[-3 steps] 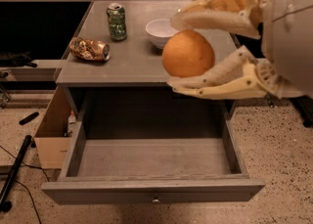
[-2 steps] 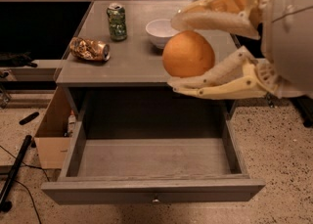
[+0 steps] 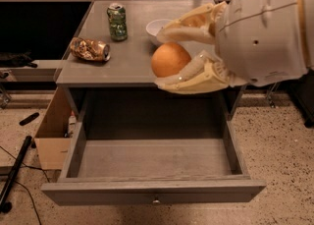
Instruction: Place orange into top drawer
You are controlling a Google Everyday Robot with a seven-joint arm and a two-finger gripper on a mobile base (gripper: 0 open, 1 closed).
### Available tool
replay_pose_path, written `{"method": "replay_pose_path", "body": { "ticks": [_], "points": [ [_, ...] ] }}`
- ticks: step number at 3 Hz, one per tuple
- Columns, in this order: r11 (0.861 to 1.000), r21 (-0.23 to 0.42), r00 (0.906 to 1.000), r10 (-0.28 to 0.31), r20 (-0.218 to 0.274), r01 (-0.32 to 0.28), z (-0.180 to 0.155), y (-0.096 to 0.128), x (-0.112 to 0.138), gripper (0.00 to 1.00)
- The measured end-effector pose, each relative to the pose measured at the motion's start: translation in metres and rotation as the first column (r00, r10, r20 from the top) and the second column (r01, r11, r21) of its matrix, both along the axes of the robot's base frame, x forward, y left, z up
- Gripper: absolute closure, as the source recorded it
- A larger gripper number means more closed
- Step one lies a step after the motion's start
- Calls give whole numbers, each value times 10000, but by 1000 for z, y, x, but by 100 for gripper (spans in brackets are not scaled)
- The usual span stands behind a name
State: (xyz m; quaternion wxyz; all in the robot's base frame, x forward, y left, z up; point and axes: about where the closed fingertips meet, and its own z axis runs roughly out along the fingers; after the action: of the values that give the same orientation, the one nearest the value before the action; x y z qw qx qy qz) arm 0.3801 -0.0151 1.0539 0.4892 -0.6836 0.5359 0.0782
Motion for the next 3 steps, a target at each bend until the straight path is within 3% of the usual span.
{"method": "replay_pose_path", "body": {
  "ticks": [1, 2, 3],
  "points": [
    [9996, -251, 9999, 127, -6, -128, -5, 8, -1, 100],
    [9995, -305, 9979, -139, -633, 120, -46, -2, 3, 100],
    [9972, -322, 9804, -716, -1835, 668, -122, -32, 8, 100]
  ]
}}
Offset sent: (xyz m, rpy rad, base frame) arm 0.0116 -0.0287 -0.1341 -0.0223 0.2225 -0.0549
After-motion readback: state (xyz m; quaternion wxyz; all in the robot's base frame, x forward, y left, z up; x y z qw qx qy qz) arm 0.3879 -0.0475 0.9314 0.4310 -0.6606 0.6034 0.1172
